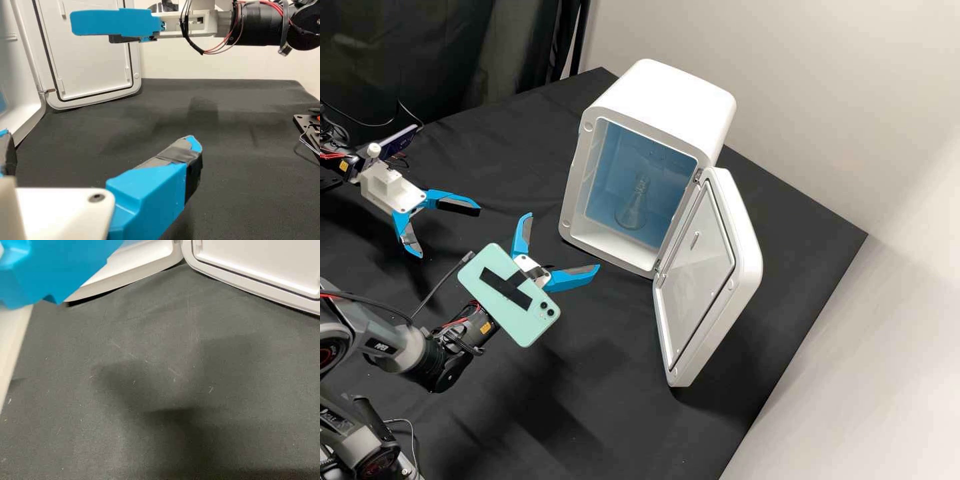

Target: Place the flask in the incubator

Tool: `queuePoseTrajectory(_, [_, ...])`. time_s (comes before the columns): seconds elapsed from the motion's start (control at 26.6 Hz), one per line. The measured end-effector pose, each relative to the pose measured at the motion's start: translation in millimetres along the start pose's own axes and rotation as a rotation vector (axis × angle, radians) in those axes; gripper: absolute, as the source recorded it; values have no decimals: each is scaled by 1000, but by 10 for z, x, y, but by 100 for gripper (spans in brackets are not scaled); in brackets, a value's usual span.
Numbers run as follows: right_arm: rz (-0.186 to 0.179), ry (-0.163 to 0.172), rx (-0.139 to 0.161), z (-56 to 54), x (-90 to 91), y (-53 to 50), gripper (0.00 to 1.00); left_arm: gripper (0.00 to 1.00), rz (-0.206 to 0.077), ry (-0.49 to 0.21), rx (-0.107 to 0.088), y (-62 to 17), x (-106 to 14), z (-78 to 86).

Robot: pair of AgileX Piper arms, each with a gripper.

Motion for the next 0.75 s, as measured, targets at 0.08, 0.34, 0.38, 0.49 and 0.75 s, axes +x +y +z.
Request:
queuePoseTrajectory(0.08, [0,0,0,0,0,0,100,100,2,-3,-1,-3,-3,10])
queuePoseTrajectory(0.34, [0,0,0,0,0,0,100,100,44,86,21,25,-65,51])
queuePoseTrajectory(0.38, [0,0,0,0,0,0,100,100,52,92,19,40,-71,50])
queuePoseTrajectory(0.49, [0,0,0,0,0,0,100,100,51,100,4,32,-92,44])
queuePoseTrajectory(0.75, [0,0,0,0,0,0,100,100,64,101,-55,56,-105,23])
